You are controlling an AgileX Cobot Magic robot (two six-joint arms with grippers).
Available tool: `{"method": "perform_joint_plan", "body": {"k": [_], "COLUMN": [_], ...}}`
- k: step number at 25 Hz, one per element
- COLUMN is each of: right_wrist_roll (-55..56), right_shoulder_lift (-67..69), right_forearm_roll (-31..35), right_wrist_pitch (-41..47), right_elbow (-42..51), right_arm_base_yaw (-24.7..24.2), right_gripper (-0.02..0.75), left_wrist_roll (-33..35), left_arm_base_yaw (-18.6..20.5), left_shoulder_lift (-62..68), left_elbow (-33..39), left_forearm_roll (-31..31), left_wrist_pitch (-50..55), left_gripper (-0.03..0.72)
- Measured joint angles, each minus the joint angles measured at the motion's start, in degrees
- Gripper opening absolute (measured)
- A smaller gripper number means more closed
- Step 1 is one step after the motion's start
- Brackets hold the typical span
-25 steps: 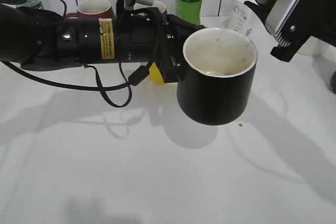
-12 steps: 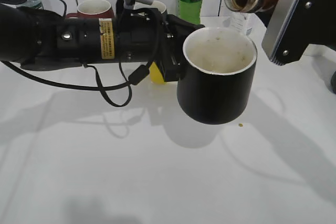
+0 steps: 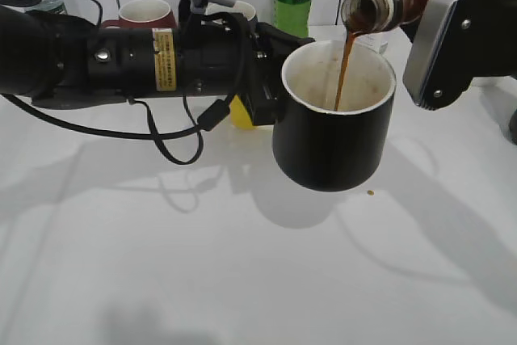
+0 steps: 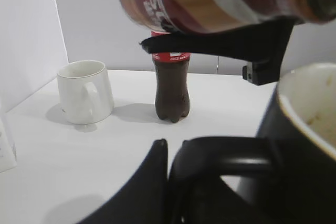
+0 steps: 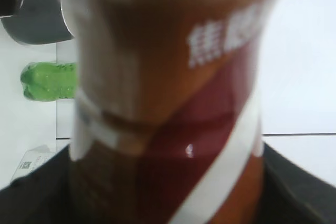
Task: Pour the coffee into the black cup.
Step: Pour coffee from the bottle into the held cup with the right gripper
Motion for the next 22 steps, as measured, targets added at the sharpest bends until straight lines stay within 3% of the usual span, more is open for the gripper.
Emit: {"method": "perform_joint_plan", "body": {"k": [22], "right_wrist_roll": [-2.3], "right_shoulder_lift": [0.0], "right_forearm_roll": [0.0], "right_wrist_pitch": [0.0], "right_elbow": [0.0], "right_arm_base_yaw": [0.0], "right_gripper": [0.526], "left_wrist_roll": [0.0], "left_arm_base_yaw": [0.0], "left_shoulder_lift": [0.0], "left_elbow": [0.0], "left_forearm_roll": [1.2], "left_wrist_pitch": [0.2], "left_gripper": [0.042]}}
